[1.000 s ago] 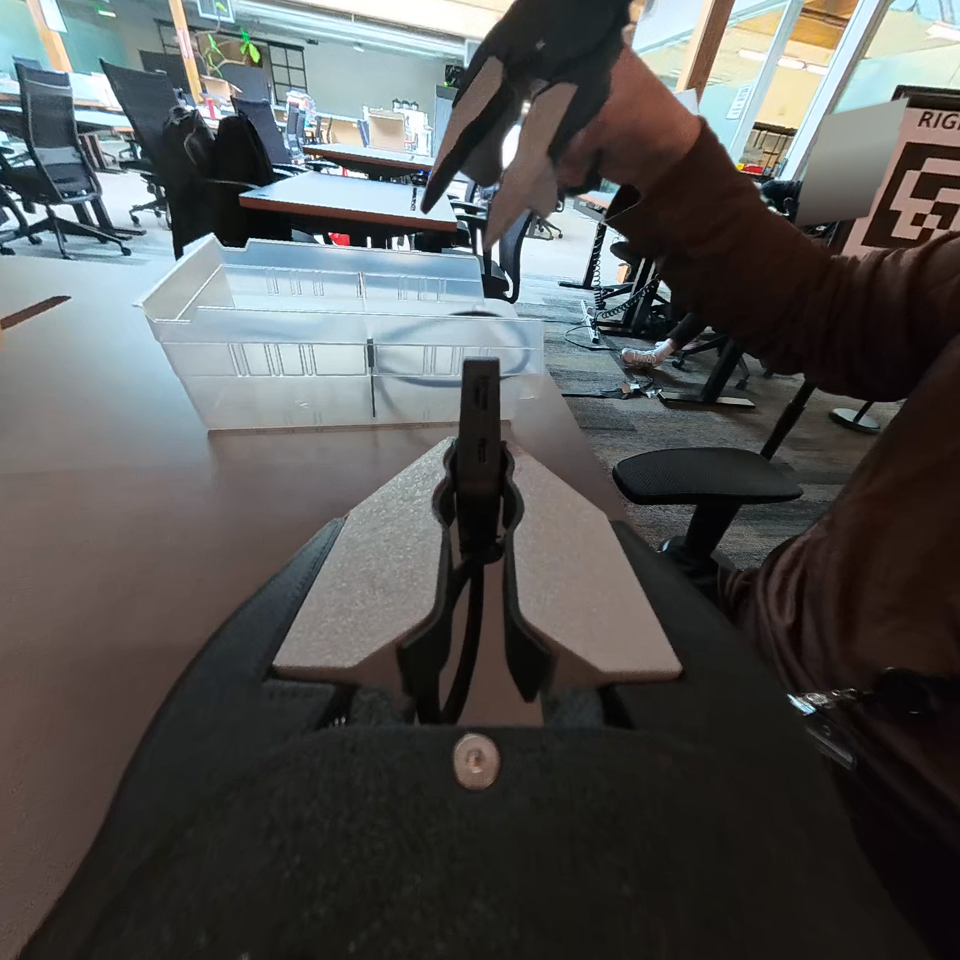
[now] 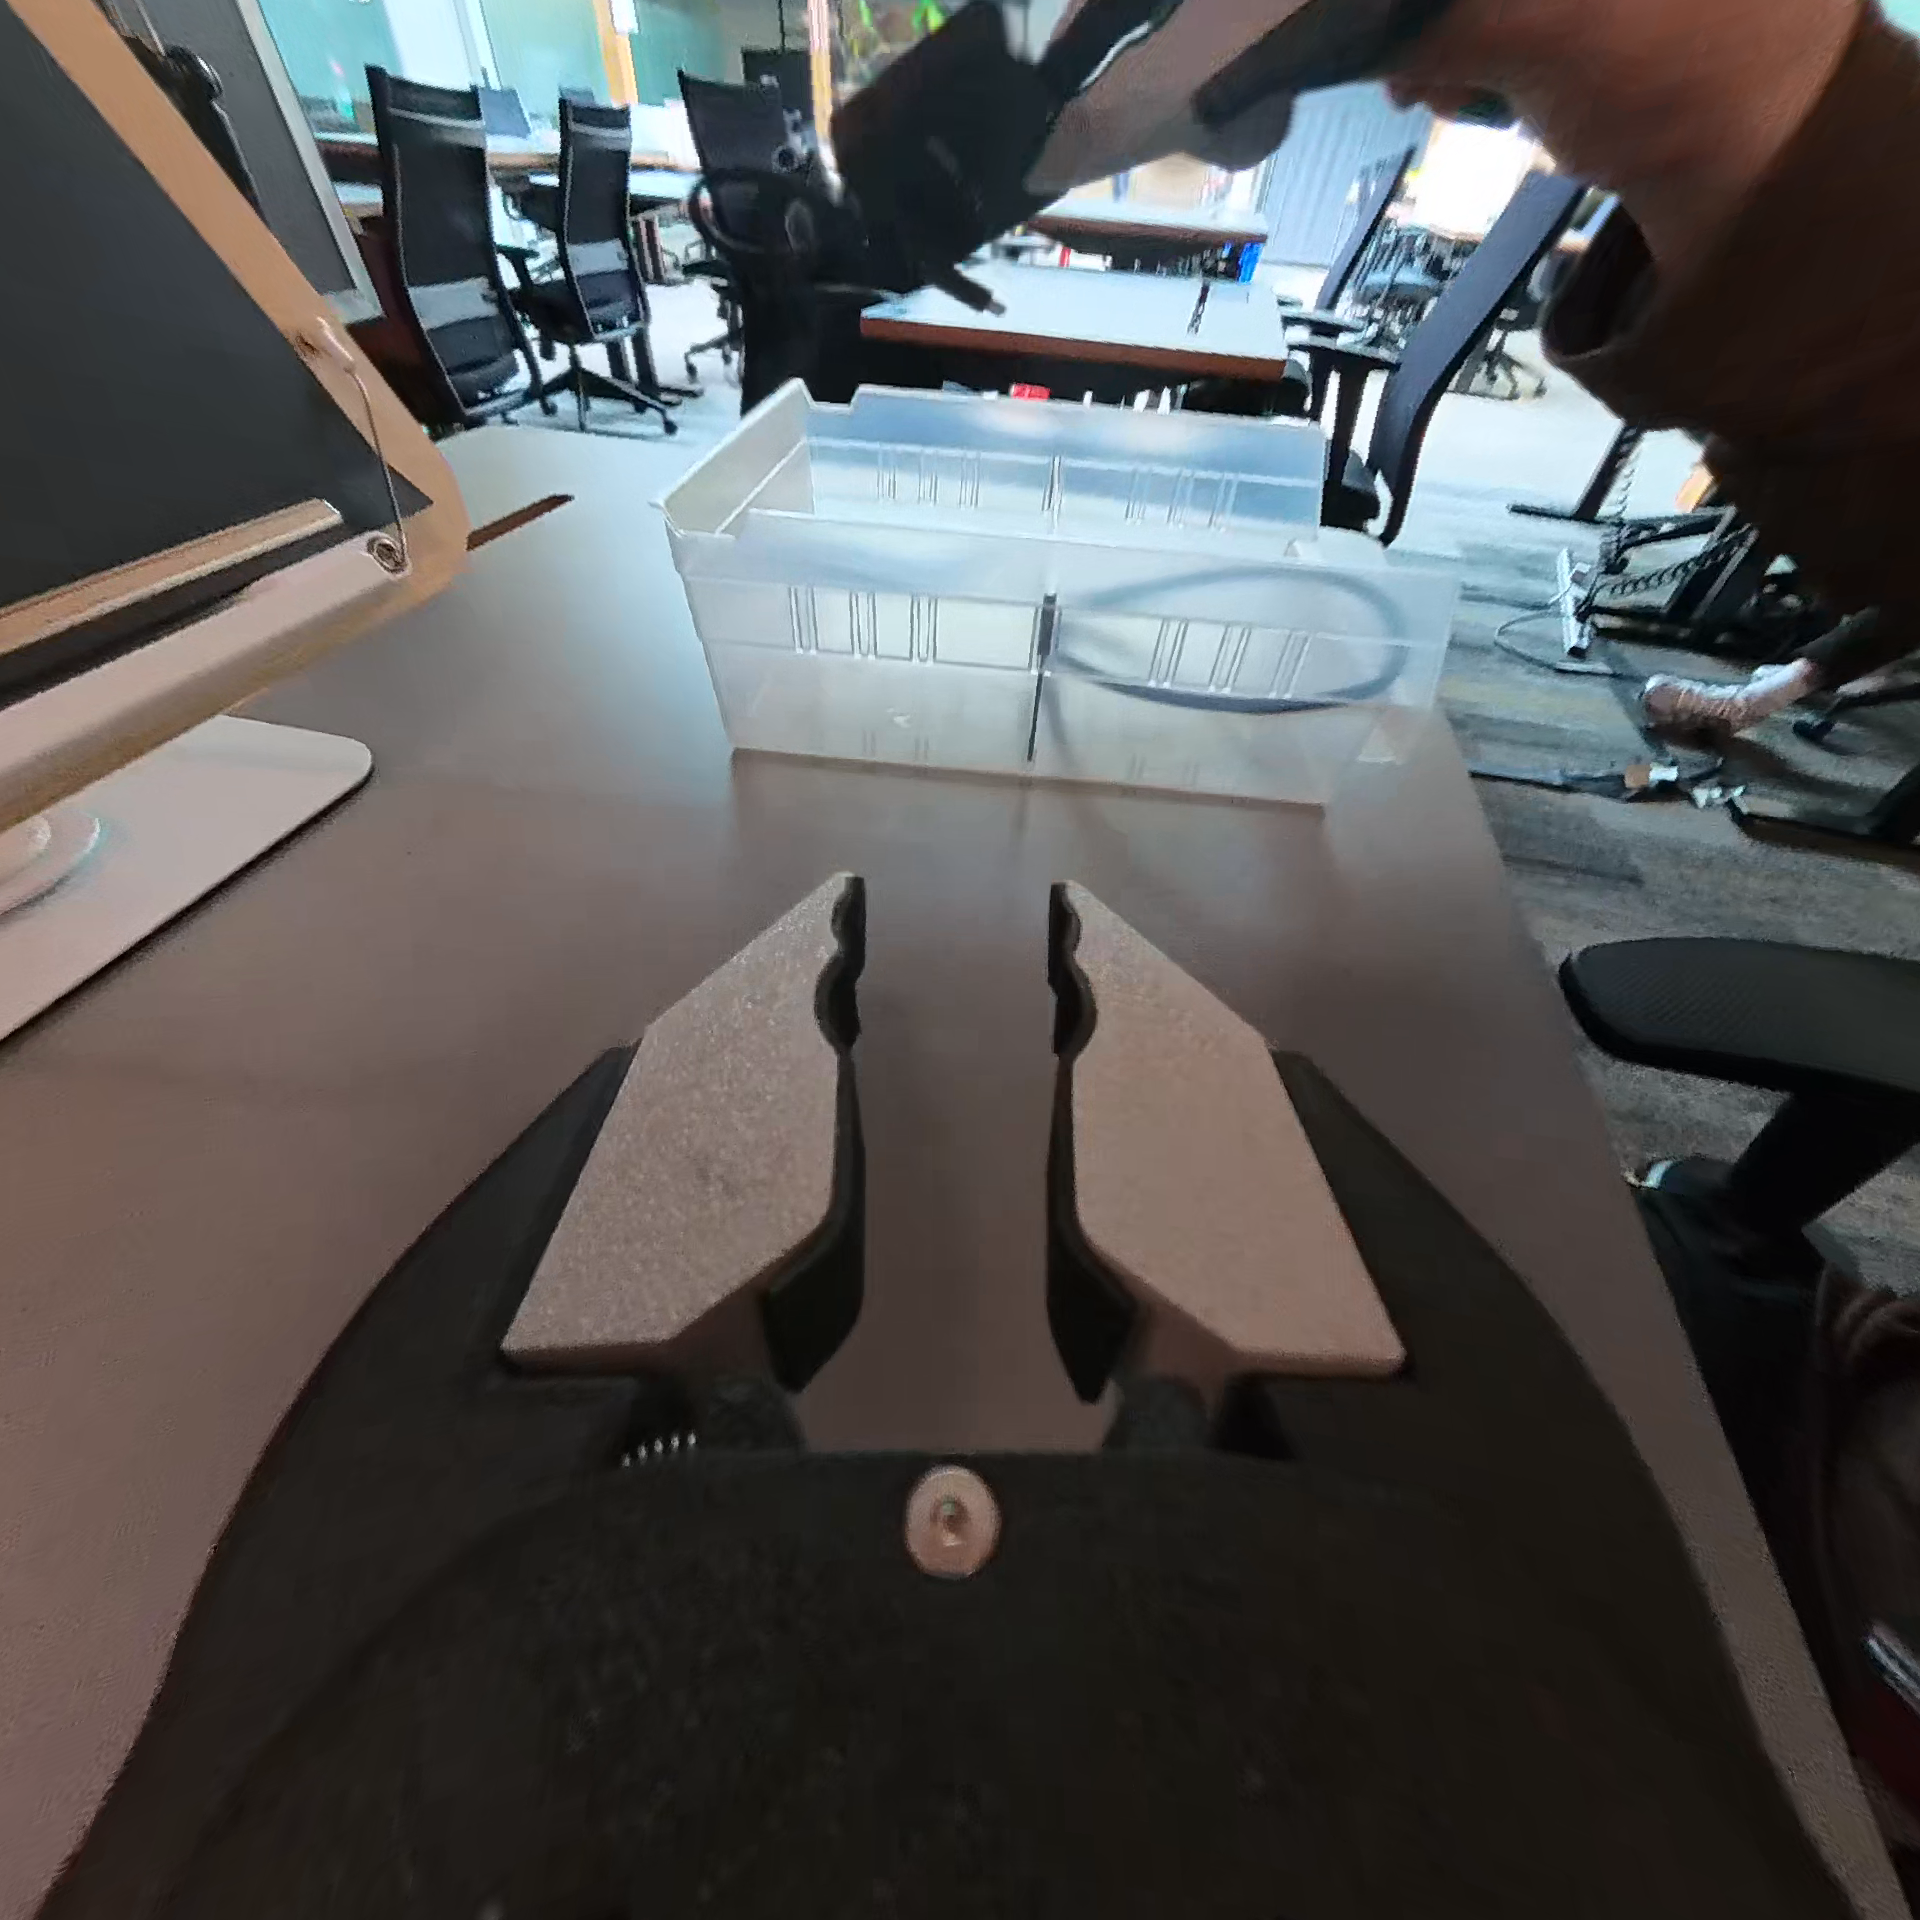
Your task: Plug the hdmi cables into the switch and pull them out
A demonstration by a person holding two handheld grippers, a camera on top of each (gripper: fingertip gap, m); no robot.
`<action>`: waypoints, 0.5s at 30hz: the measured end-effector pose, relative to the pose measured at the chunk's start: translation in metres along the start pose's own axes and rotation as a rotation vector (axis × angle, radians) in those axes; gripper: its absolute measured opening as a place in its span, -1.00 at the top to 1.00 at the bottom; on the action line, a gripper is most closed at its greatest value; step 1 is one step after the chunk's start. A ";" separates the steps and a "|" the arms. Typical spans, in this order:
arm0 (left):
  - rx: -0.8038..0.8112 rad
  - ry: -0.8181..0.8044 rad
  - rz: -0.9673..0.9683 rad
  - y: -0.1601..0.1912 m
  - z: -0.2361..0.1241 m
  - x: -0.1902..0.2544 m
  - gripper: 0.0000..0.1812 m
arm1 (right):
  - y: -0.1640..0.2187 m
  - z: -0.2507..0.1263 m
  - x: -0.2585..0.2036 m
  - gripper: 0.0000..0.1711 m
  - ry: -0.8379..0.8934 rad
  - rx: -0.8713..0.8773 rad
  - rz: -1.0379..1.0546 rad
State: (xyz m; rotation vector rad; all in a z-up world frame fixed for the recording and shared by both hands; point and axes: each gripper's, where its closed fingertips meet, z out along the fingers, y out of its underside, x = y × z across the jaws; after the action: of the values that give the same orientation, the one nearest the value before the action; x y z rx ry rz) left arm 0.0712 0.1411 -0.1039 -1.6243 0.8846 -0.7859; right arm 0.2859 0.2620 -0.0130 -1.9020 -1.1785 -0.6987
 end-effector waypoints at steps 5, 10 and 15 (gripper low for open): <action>-0.049 -0.018 0.023 0.009 0.005 0.000 0.62 | 0.039 0.067 -0.015 0.85 0.073 -0.170 -0.136; -0.051 -0.012 0.007 0.008 0.005 0.001 0.61 | 0.011 0.053 -0.025 0.73 0.056 -0.099 -0.029; -0.074 -0.020 0.017 0.013 0.007 0.000 0.62 | -0.083 0.001 -0.076 0.52 -0.202 0.199 0.138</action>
State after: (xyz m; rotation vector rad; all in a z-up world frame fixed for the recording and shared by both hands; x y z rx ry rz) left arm 0.0753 0.1429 -0.1186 -1.6842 0.9221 -0.7315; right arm 0.1791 0.2484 -0.0449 -1.8956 -1.1788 -0.3076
